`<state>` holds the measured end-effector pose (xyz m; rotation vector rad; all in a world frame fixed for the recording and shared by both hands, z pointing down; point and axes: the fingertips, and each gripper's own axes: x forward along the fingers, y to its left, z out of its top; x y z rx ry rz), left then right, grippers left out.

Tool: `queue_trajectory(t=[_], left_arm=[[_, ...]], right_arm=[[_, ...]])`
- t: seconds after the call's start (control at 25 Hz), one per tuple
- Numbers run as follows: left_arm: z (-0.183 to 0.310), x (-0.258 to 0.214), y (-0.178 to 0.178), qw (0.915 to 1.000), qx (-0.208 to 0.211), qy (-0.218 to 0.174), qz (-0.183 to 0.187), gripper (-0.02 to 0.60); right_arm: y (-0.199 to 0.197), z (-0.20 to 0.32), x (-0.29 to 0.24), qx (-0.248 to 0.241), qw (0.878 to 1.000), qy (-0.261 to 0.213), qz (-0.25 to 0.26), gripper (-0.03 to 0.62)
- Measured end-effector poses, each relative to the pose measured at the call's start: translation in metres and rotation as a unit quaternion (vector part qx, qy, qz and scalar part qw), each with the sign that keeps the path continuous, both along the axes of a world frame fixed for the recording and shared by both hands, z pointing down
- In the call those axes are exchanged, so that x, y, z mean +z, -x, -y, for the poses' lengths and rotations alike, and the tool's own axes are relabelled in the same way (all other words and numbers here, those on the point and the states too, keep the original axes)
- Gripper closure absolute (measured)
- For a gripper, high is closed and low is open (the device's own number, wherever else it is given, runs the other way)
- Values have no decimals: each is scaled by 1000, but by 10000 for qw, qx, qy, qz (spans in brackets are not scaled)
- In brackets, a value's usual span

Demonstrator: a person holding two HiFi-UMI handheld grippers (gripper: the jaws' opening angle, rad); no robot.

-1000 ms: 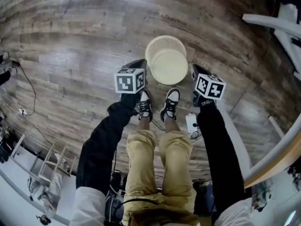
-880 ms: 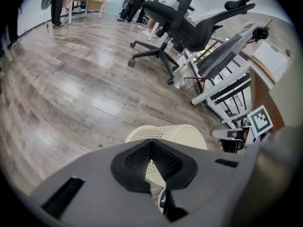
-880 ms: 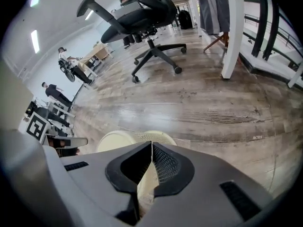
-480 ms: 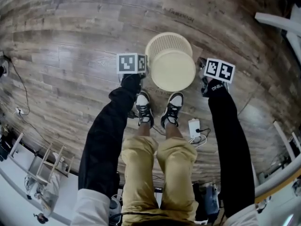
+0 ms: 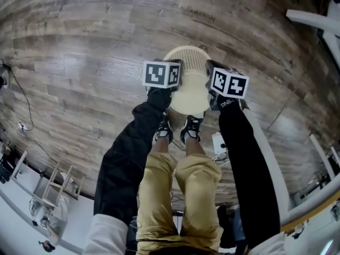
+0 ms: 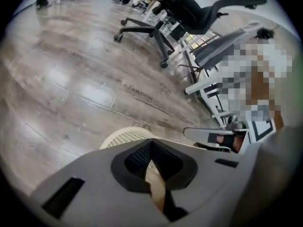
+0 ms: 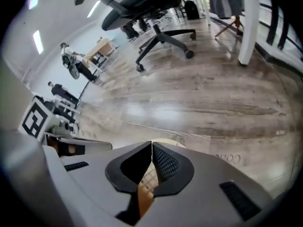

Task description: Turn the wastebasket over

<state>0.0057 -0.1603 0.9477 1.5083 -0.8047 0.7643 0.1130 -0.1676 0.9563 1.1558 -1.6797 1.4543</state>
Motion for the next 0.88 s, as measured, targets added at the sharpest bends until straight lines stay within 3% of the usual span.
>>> queue_trajectory(t=[0.12, 0.32, 0.44, 0.6, 0.68, 0.8, 0.88], left_arm=[[-21, 15, 32, 9981, -286, 516, 151, 583], [-72, 46, 69, 9913, -2, 1133, 672, 583], [-91, 58, 68, 9889, 10, 1268, 773, 583], [-92, 65, 68, 9893, -419, 1212, 698, 583], [-89, 66, 71, 9888, -685, 1176, 620, 583], [-90, 66, 76, 9858, -1052, 1190, 539, 583], [-94, 67, 83, 9828, -1264, 1244, 510, 555]], right_arm=[[-42, -9, 9, 404, 9988, 192, -215, 572], [-78, -48, 39, 297, 9957, 818, -325, 571], [-74, -72, 51, 621, 9910, 1177, -109, 569], [-64, -87, 60, 1489, 9785, 1410, 225, 551], [-67, -92, 63, 1949, 9684, 1515, 368, 506], [-71, -98, 66, 2813, 9416, 1680, 780, 358], [-71, -99, 65, 3074, 9297, 1723, 1069, 309]])
